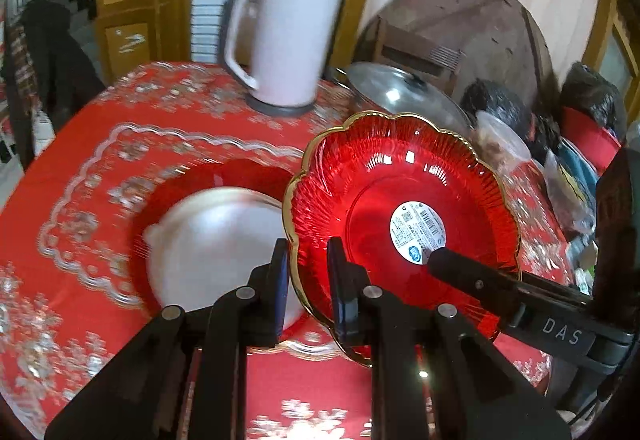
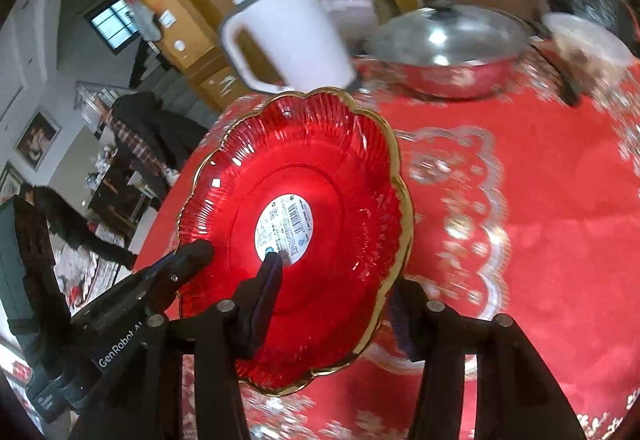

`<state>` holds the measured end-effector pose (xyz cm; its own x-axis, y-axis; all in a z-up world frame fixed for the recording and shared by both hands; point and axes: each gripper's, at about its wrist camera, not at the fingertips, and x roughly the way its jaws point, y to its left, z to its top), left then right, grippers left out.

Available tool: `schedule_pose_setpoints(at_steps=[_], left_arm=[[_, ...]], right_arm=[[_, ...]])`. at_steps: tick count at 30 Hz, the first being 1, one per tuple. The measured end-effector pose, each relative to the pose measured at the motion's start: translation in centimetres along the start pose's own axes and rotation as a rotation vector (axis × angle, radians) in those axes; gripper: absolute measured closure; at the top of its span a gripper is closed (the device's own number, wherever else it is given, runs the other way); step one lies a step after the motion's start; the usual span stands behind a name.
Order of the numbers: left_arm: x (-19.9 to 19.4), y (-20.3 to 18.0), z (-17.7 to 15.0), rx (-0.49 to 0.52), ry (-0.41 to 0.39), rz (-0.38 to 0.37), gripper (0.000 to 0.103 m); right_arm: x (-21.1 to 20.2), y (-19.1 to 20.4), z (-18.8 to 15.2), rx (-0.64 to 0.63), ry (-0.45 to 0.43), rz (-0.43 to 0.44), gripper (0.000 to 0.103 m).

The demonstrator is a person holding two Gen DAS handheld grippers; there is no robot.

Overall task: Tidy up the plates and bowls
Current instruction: 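Lift the red scalloped bowl and carry it over the plate stack with both grippers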

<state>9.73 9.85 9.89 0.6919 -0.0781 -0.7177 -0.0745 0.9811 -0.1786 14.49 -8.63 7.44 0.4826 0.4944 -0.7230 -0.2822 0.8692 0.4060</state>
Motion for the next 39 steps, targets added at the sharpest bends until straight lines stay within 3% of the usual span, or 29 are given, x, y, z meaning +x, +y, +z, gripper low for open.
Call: schedule_pose_setpoints(at_steps=[7, 14, 39], left_arm=[[-0.8, 5.1, 0.7, -0.052, -0.017, 0.073, 0.087], [0.6, 8.0, 0.1, -0.092, 0.006, 0.098, 0.087], [3.0, 9.1, -1.5, -0.1, 0.036, 0.119, 0.085]], right_arm=[[3.7, 5.1, 0.9, -0.059, 0.044, 0.065, 0.05], [6.6, 7.3, 0.5, -0.086, 0.092, 0.064, 0.05], [9.7, 7.5, -0.7, -0.094, 0.156, 0.021, 0.048]])
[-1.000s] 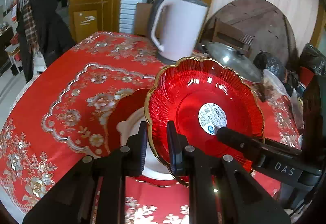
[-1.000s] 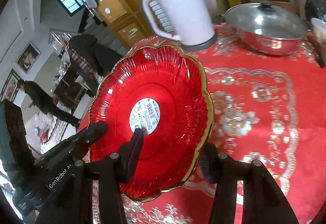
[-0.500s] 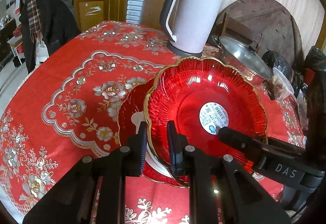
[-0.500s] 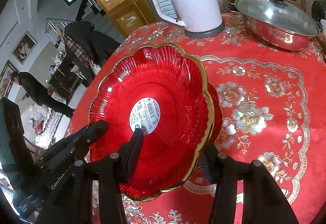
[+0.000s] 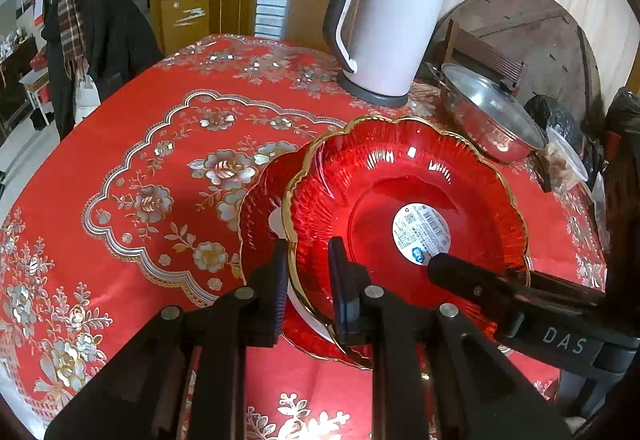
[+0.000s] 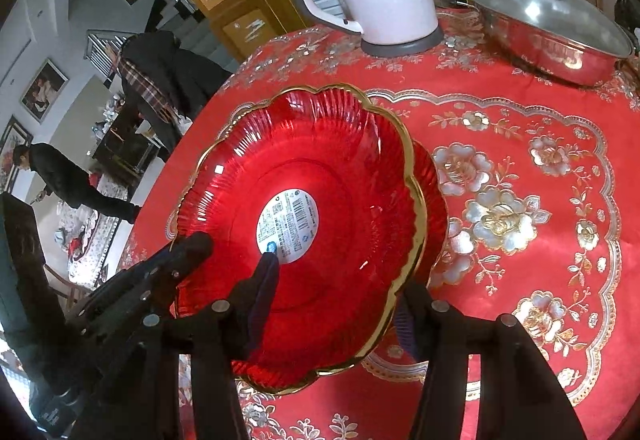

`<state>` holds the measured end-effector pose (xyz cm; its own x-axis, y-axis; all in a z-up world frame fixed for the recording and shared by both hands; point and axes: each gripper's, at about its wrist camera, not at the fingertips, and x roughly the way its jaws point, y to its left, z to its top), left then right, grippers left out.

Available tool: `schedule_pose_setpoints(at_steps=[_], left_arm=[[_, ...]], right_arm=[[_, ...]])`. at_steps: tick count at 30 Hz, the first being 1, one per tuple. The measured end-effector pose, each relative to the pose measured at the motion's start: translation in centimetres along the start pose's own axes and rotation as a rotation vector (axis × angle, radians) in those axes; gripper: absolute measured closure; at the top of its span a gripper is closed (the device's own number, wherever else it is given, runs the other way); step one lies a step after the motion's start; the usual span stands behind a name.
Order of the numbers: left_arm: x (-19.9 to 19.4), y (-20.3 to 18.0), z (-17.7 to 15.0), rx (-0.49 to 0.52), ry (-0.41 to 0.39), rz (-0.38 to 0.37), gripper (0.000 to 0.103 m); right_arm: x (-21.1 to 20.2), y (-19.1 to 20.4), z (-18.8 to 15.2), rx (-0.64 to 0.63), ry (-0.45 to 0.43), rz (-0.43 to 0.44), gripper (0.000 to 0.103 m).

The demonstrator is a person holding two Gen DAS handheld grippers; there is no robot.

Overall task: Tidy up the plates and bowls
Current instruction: 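Lift the red scalloped bowl and carry it over the plate stack with both grippers, then lower the red scalloped bowl onto the white bowl and open both grippers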

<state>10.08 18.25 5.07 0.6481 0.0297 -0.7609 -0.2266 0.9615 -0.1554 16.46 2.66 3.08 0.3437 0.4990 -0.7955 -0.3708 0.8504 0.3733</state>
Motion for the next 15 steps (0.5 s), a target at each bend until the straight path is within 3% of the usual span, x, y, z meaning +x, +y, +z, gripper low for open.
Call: schedule_pose_setpoints(at_steps=[15], left_arm=[[0.3, 0.7, 0.2, -0.018, 0.013, -0.005, 0.085]], right_arm=[[-1.5, 0.2, 0.1, -0.006, -0.035, -0.03, 0.045]])
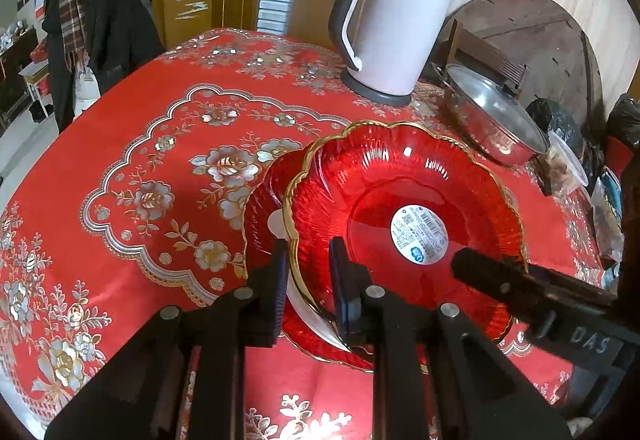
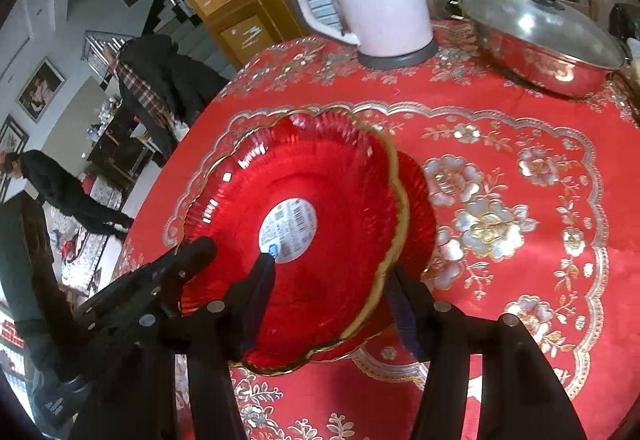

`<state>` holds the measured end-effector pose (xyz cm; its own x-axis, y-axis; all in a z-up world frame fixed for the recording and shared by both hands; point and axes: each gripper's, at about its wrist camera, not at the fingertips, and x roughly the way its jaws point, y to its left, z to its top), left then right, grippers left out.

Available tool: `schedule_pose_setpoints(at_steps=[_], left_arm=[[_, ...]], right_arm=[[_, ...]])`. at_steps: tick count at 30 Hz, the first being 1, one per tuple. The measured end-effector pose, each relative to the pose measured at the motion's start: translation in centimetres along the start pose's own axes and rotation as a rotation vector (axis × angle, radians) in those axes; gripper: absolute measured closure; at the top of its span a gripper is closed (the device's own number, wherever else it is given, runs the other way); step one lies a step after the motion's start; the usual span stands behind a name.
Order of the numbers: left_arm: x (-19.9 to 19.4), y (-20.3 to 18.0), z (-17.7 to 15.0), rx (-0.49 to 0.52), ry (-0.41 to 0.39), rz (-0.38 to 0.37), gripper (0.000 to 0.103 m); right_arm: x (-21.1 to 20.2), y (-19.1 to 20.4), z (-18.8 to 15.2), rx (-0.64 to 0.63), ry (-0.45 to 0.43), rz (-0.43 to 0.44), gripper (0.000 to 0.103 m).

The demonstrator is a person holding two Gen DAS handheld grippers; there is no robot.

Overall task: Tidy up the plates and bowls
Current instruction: 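Lower the red scalloped bowl onto the white bowl and open both grippers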

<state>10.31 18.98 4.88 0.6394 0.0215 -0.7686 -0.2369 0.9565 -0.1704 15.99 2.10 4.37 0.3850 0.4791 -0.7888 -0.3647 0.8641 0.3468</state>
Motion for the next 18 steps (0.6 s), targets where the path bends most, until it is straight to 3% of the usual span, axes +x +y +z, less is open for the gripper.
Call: schedule_pose_setpoints(at_steps=[9, 15, 18], left_arm=[[-0.6, 0.3, -0.2, -0.023, -0.002, 0.005, 0.085], [-2.1, 0.6, -0.1, -0.024, -0.046, 0.039, 0.085], [-2.9, 1.1, -0.3, -0.033, -0.067, 0.062, 0.077]], right_arm=[[-2.1, -0.6, -0.3, 0.007, -0.036, -0.02, 0.039], [-3.2, -0.6, -1.1, -0.003, -0.057, -0.042, 0.034], [-4.0, -0.4, -1.7, -0.01, -0.069, -0.041, 0.029]])
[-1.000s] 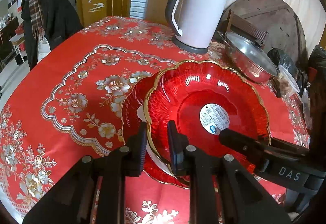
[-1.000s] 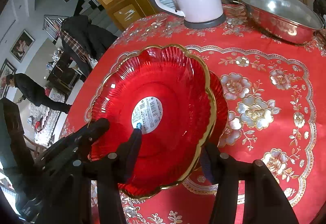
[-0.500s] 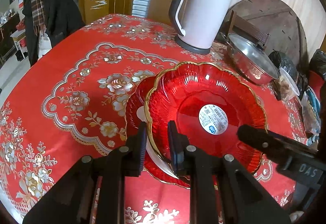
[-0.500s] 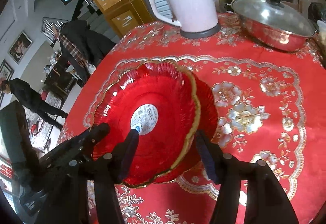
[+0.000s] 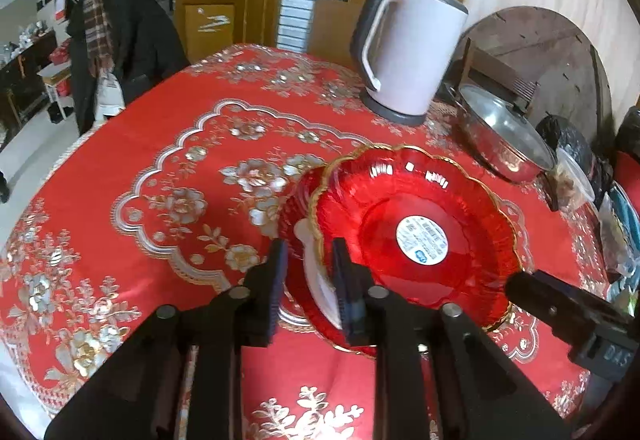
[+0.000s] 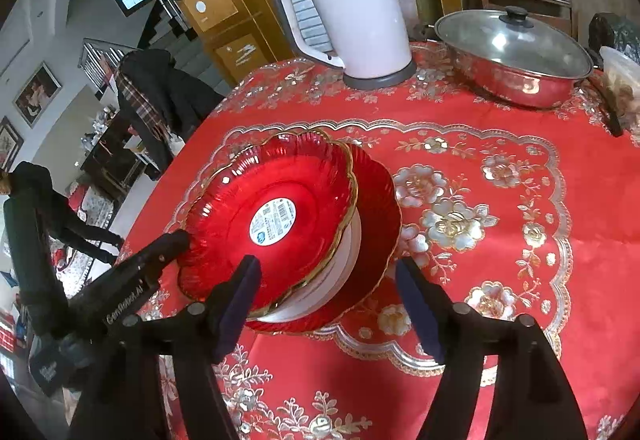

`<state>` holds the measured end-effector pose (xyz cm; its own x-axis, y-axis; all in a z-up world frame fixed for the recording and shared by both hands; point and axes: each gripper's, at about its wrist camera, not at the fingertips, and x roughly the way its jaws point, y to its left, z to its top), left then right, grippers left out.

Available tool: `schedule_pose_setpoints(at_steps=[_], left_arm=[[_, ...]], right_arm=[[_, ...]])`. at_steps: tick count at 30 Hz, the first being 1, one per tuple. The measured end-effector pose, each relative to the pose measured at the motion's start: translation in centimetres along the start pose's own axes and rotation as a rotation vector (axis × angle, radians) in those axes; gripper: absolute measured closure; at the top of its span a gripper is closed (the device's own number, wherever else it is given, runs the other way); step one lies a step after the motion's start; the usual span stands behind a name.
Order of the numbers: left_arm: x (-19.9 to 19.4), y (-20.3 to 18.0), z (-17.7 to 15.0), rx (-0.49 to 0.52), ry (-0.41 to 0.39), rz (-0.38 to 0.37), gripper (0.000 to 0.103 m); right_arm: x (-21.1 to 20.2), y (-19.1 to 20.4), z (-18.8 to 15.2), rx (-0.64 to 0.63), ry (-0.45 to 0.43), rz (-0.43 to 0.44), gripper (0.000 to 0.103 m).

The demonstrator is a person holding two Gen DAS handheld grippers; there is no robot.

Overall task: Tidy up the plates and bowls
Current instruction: 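Lower the red scalloped bowl onto the white bowl and open both grippers, then pull both grippers back from the finished stack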

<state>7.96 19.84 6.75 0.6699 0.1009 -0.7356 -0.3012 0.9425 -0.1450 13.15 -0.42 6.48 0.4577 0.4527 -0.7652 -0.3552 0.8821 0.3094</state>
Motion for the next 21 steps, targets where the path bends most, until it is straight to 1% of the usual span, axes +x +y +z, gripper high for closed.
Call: schedule_pose_setpoints(at_steps=[3, 5, 7, 8, 9, 10, 12, 13, 16, 17, 20, 21], left_arm=[[-1.3, 0.1, -0.5, 0.004, -0.044, 0.019, 0.07], [-2.2, 0.1, -1.1, 0.002, -0.068, 0.019, 0.062], [-3.3, -0.2, -1.9, 0.009, -0.099, 0.025, 0.049], [-3.9, -0.4, -2.6, 0.02, -0.119, 0.032, 0.046], [-4.2, -0.5, -3.0, 0.025, -0.129, 0.039, 0.041], [-4.6, -0.7, -3.6, 0.027, -0.141, 0.045, 0.038], [-5.1, -1.0, -4.7, 0.034, -0.15, 0.036, 0.038], [-5.4, -1.1, -5.3, 0.034, -0.151, 0.035, 0.038], [-6.3, -1.9, -6.9, 0.056, -0.183, 0.055, 0.037], [-6.5, -2.2, -7.4, 0.066, -0.188, 0.057, 0.036], [-7.1, -2.5, -8.8, 0.067, -0.204, 0.038, 0.032], [-7.1, -2.5, -9.2, 0.061, -0.21, 0.04, 0.032]], right_arm=[[-1.0, 0.3, -0.8, -0.021, -0.025, -0.022, 0.025], [-1.7, 0.5, -1.5, -0.029, -0.038, -0.038, 0.022], [-2.3, 0.6, -2.3, -0.039, -0.054, -0.045, 0.021], [-2.8, 0.7, -3.0, -0.049, -0.064, -0.059, 0.019], [-3.1, 0.8, -3.6, -0.057, -0.072, -0.081, 0.014], [-3.4, 0.8, -4.3, -0.063, -0.083, -0.1, 0.012], [-3.9, 0.8, -5.5, -0.073, -0.103, -0.129, 0.007], [-4.1, 0.8, -6.2, -0.075, -0.109, -0.149, 0.007], [-4.9, 0.7, -8.2, -0.075, -0.146, -0.209, 0.001], [-5.0, 0.7, -9.0, -0.078, -0.159, -0.235, 0.0], [-4.9, 0.9, -10.3, -0.09, -0.165, -0.258, 0.0], [-5.0, 1.1, -10.8, -0.092, -0.181, -0.269, 0.0]])
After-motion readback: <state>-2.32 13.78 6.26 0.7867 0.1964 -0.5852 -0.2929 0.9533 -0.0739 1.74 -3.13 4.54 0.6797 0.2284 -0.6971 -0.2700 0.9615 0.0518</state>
